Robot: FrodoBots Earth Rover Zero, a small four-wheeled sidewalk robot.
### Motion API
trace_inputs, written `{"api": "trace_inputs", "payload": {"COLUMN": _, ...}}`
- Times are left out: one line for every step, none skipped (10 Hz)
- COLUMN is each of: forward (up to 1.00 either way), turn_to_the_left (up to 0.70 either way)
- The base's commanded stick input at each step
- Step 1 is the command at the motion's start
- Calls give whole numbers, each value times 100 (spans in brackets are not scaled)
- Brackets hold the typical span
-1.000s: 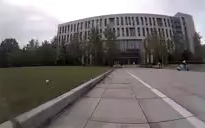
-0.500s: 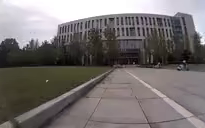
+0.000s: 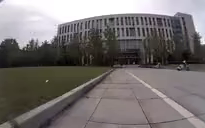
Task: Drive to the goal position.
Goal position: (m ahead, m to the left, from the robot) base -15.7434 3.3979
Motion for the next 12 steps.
{"api": "trace_inputs", "payload": {"forward": 7, "turn_to_the_left": 0}}
{"api": "trace_inputs", "payload": {"forward": 7, "turn_to_the_left": 0}}
{"api": "trace_inputs", "payload": {"forward": 7, "turn_to_the_left": 0}}
{"api": "trace_inputs", "payload": {"forward": 7, "turn_to_the_left": 0}}
{"api": "trace_inputs", "payload": {"forward": 7, "turn_to_the_left": 0}}
{"api": "trace_inputs", "payload": {"forward": 7, "turn_to_the_left": 0}}
{"api": "trace_inputs", "payload": {"forward": 7, "turn_to_the_left": 0}}
{"api": "trace_inputs", "payload": {"forward": 6, "turn_to_the_left": 0}}
{"api": "trace_inputs", "payload": {"forward": 6, "turn_to_the_left": 0}}
{"api": "trace_inputs", "payload": {"forward": 6, "turn_to_the_left": 0}}
{"api": "trace_inputs", "payload": {"forward": 7, "turn_to_the_left": 0}}
{"api": "trace_inputs", "payload": {"forward": 7, "turn_to_the_left": 0}}
